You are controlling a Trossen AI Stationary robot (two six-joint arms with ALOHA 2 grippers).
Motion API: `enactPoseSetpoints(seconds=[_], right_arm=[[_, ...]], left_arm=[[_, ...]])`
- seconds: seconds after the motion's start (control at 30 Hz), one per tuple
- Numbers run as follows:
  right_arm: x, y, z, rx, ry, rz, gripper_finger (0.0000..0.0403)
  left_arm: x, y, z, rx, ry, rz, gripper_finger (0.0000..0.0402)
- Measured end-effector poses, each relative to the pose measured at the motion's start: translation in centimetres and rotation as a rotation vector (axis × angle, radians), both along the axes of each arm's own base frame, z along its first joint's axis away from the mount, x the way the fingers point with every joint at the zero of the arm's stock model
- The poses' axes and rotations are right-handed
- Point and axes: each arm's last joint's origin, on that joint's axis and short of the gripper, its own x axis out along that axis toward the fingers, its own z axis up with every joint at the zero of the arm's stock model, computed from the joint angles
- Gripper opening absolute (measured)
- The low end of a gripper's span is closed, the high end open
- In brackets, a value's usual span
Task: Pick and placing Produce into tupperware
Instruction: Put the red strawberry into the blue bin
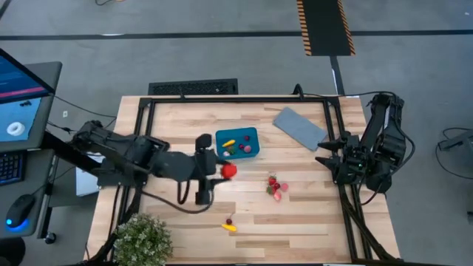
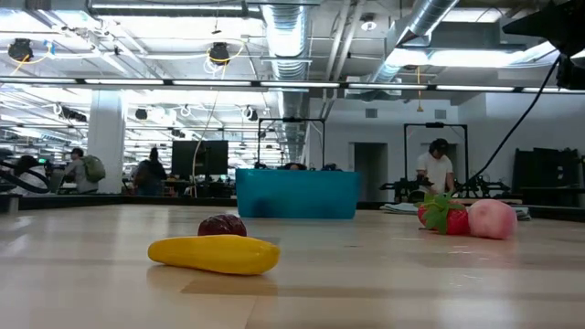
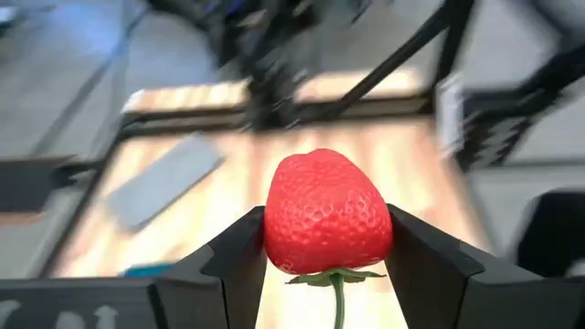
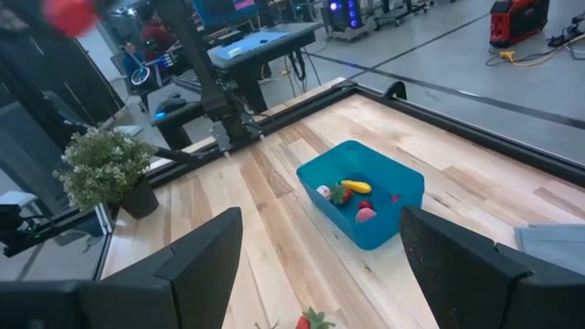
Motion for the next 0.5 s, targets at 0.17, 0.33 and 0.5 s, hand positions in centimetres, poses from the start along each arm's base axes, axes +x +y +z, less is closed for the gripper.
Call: enactPoseSetpoints(seconds=[0.17,0.33,0.5], right_arm=[[0.0,0.0,0.0,0.001,0.000,0.000,0.0317],[0.0,0.0,0.0,0.003,-0.001,0.000,0.0317],[0.0,0.0,0.0,0.003,-0.002,-0.001,0.0317]], left_arm=[[-0.6,2.0,-1.6,0.201,0.170,0.164,0.0179],[-0.9,4.7,-3.1,0.357,0.331,0.369,0.0179],[0.2,6.1,-5.2,0.476,0.510,0.390,0.0179]])
